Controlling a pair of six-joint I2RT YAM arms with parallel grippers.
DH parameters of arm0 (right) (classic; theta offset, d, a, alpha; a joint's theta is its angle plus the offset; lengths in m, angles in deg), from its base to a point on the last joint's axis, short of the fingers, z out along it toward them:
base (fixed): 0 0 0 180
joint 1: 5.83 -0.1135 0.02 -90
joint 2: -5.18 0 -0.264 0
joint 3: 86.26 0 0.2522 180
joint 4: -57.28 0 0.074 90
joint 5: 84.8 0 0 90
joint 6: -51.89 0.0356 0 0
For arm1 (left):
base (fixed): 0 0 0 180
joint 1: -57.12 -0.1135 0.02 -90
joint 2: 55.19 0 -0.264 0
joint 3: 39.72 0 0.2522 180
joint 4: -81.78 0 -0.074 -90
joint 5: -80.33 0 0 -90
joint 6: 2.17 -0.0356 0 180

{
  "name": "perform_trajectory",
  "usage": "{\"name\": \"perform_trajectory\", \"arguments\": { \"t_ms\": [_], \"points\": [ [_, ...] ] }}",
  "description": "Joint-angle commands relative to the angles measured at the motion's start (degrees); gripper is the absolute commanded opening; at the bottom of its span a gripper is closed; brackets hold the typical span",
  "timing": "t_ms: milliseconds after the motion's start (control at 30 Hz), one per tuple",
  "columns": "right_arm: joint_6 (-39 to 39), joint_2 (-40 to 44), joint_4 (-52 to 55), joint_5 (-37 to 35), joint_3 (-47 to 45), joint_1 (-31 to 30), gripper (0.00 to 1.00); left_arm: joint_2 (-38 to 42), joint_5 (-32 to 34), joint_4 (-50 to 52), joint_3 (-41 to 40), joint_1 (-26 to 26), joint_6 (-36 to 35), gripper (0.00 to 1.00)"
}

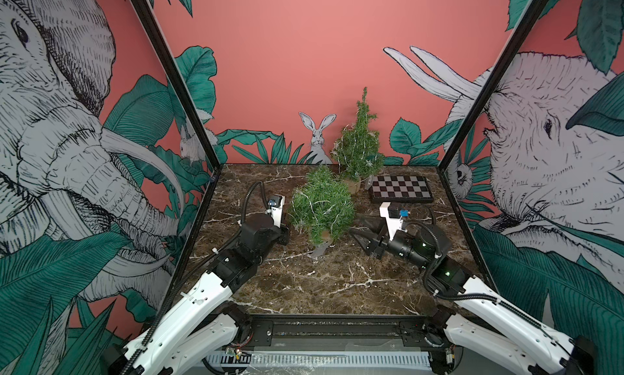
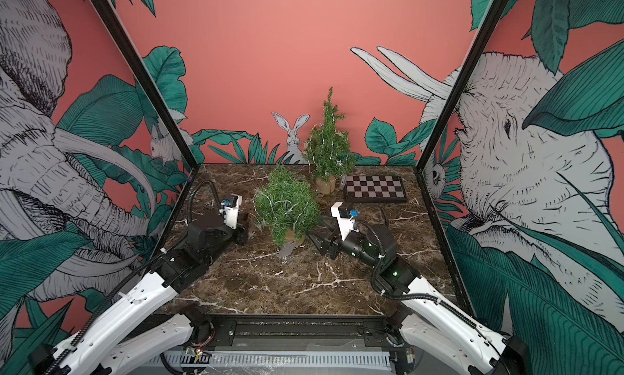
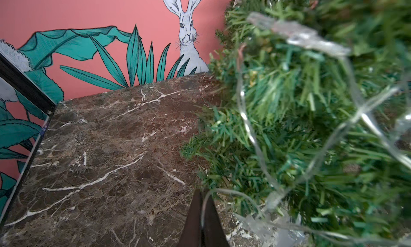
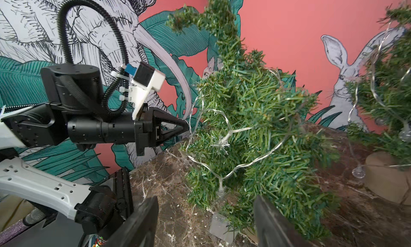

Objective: Wrap string light around the christmas tree
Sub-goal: Wrap the light string around the Christmas tree.

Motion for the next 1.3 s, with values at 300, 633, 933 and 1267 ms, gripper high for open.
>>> {"name": "perform_trajectory", "arguments": {
  "t_ms": [300,633,933,1267],
  "points": [
    [-3.09,0.38,-1.38,-5.62,-3.05,-0.13,0.69,-6.05,-11.97,-14.72,-2.11,-10.21,0.31,0.0],
    [-3.28,-0.45,-1.55,-7.37,-4.17,-0.15,0.7,-15.6,-21.51,-30.15,-4.65,-15.83,-2.4,0.0],
    [-3.23,0.17,-0.88,-8.38,-4.9,-0.12,0.71,-19.17,-30.26,-34.69,-5.91,-19.05,-4.76,0.19],
    [-3.83,-1.06,-1.53,-11.21,-4.75,-0.16,0.7,-15.32,-26.25,-27.33,-7.8,-20.28,-5.5,0.74]
  ]
}}
